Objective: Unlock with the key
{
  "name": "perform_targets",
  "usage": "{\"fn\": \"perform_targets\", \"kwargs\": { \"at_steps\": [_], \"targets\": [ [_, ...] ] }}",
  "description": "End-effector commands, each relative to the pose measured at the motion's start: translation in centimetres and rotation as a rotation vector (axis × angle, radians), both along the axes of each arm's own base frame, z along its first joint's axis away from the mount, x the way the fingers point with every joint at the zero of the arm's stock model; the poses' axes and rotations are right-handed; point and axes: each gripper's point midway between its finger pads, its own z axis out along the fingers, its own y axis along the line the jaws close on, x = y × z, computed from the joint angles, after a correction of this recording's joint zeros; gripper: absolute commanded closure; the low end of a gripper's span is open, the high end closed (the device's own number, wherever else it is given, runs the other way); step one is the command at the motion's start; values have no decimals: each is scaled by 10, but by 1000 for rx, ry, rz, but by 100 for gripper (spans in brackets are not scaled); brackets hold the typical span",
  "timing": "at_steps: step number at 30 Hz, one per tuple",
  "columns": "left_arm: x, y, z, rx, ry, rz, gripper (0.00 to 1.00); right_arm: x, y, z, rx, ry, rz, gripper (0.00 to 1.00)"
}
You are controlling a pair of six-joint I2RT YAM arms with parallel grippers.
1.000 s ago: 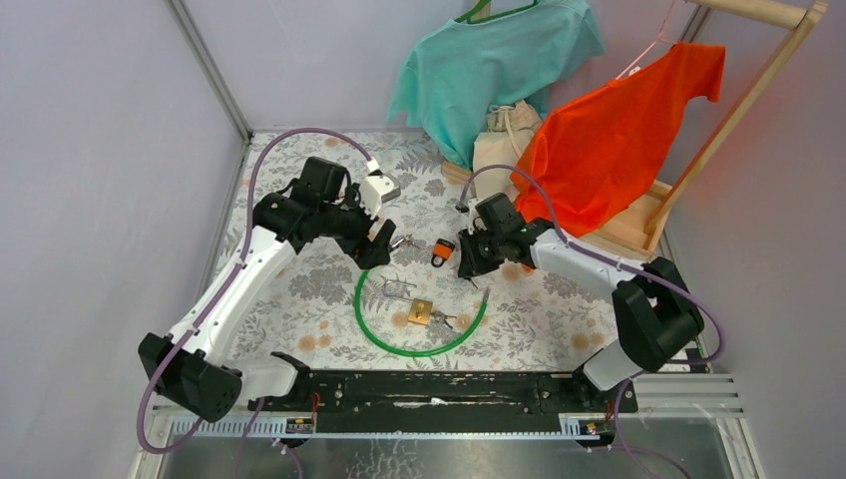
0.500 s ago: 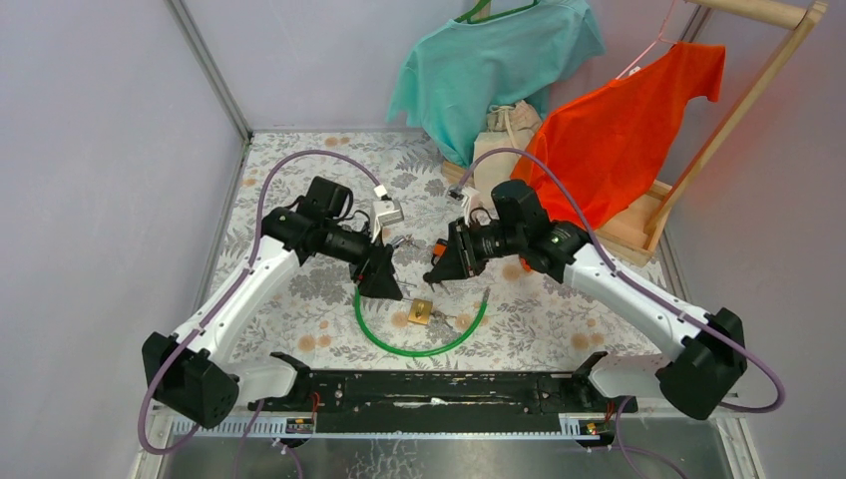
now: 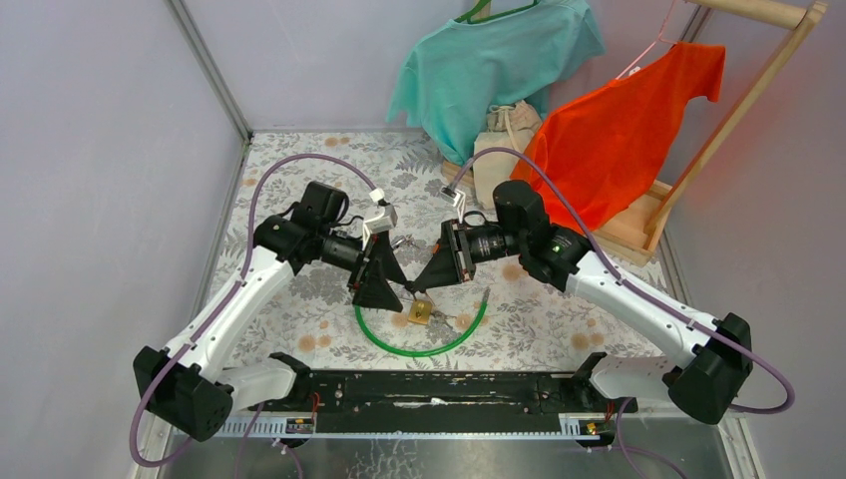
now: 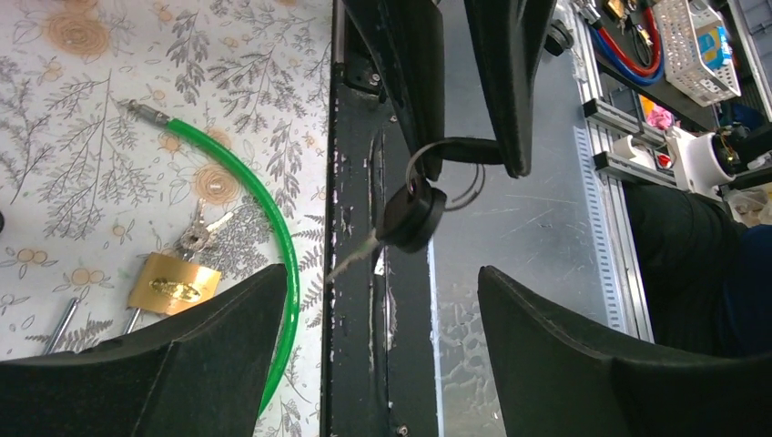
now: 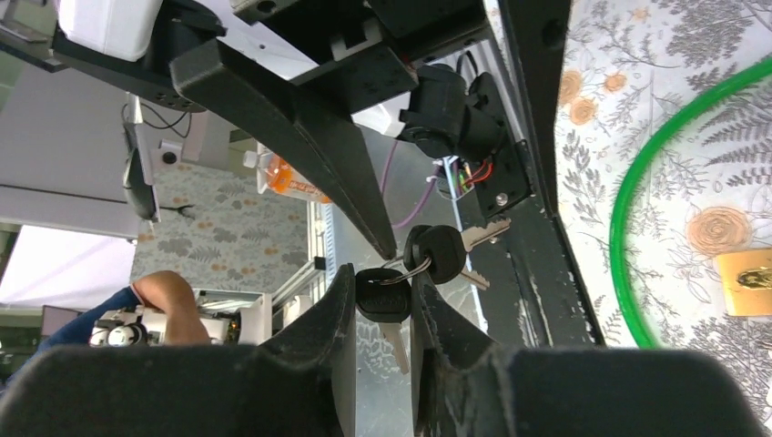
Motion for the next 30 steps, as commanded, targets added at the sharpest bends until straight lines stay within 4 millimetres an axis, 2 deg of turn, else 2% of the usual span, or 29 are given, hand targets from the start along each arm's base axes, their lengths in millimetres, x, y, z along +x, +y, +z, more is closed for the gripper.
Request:
{"fn": "perform_targets", "kwargs": {
  "at_steps": [1, 6, 13, 20, 24, 30],
  "targets": [
    [-4, -6, 4, -62, -45, -61, 18, -10, 9, 38, 114, -15, 65, 100],
    [-2, -7, 5, -67, -60, -66, 23, -12, 11, 39, 112, -7, 72, 100],
    [-6, -4, 6, -62, -103, -87, 48, -11, 10, 38, 104, -9, 64, 100],
    [-7, -1, 8, -45, -132, -78, 64, -11, 11, 36, 99, -5, 64, 100],
    [-4, 0, 10, -30, -161, -62, 70, -10, 10, 36, 96, 0, 60, 100],
    [5, 3, 9, 21, -192, -17, 98, -11, 10, 35, 91, 2, 60, 100]
  ]
}}
